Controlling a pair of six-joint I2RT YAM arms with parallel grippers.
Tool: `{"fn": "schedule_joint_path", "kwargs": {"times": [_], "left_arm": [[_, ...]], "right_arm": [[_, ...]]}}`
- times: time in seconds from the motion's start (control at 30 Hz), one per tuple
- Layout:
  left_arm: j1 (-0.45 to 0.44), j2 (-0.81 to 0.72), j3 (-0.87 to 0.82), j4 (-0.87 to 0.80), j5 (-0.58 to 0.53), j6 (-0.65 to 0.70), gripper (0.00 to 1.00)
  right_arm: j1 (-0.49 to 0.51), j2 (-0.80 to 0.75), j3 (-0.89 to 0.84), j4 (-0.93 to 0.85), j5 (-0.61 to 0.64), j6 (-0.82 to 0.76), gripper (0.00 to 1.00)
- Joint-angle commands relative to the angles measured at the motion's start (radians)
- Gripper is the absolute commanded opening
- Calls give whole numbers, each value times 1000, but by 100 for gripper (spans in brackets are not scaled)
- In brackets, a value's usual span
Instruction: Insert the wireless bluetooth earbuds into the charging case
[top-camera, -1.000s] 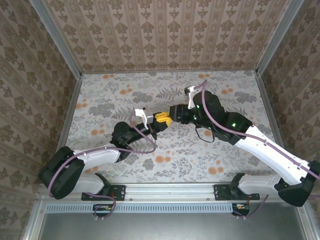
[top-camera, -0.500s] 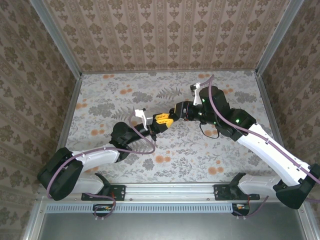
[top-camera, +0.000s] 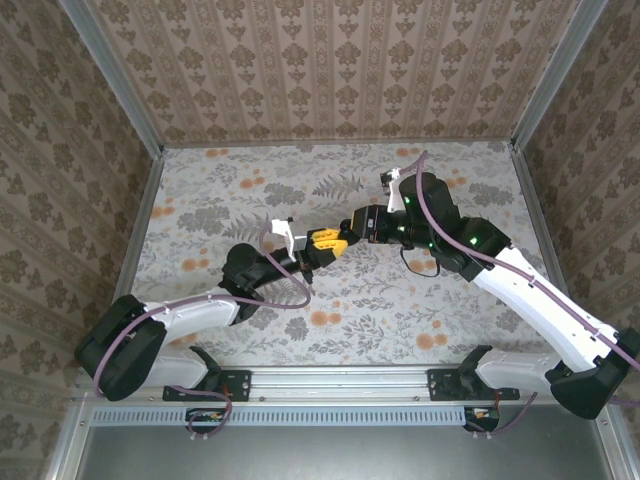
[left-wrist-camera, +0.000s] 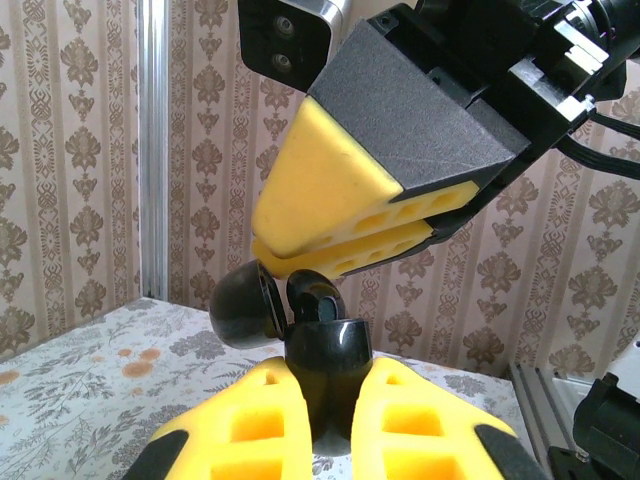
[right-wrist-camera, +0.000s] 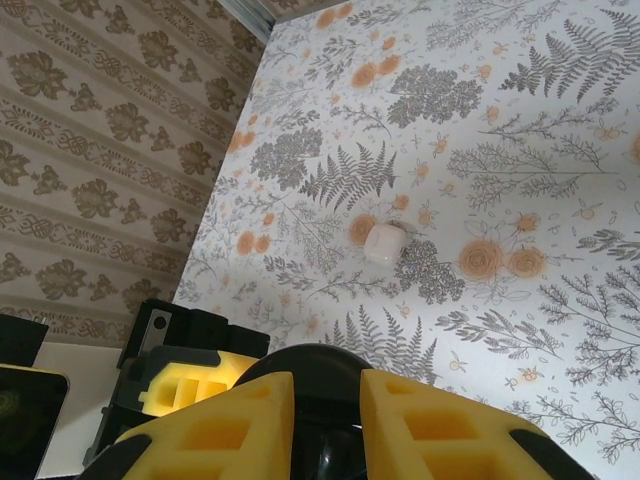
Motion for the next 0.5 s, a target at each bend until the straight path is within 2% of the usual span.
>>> {"fn": "schedule_joint_path", "kwargs": {"times": [0.0,0.47], "left_arm": [[-6,-22,24,55,20,-13,0],[-1,-26,15,61,8,-14,0]], "right_arm": [[-5,-20,-15,-42,-27,2,24],[-5,-21,-30,-85,-38,-7,23]]}}
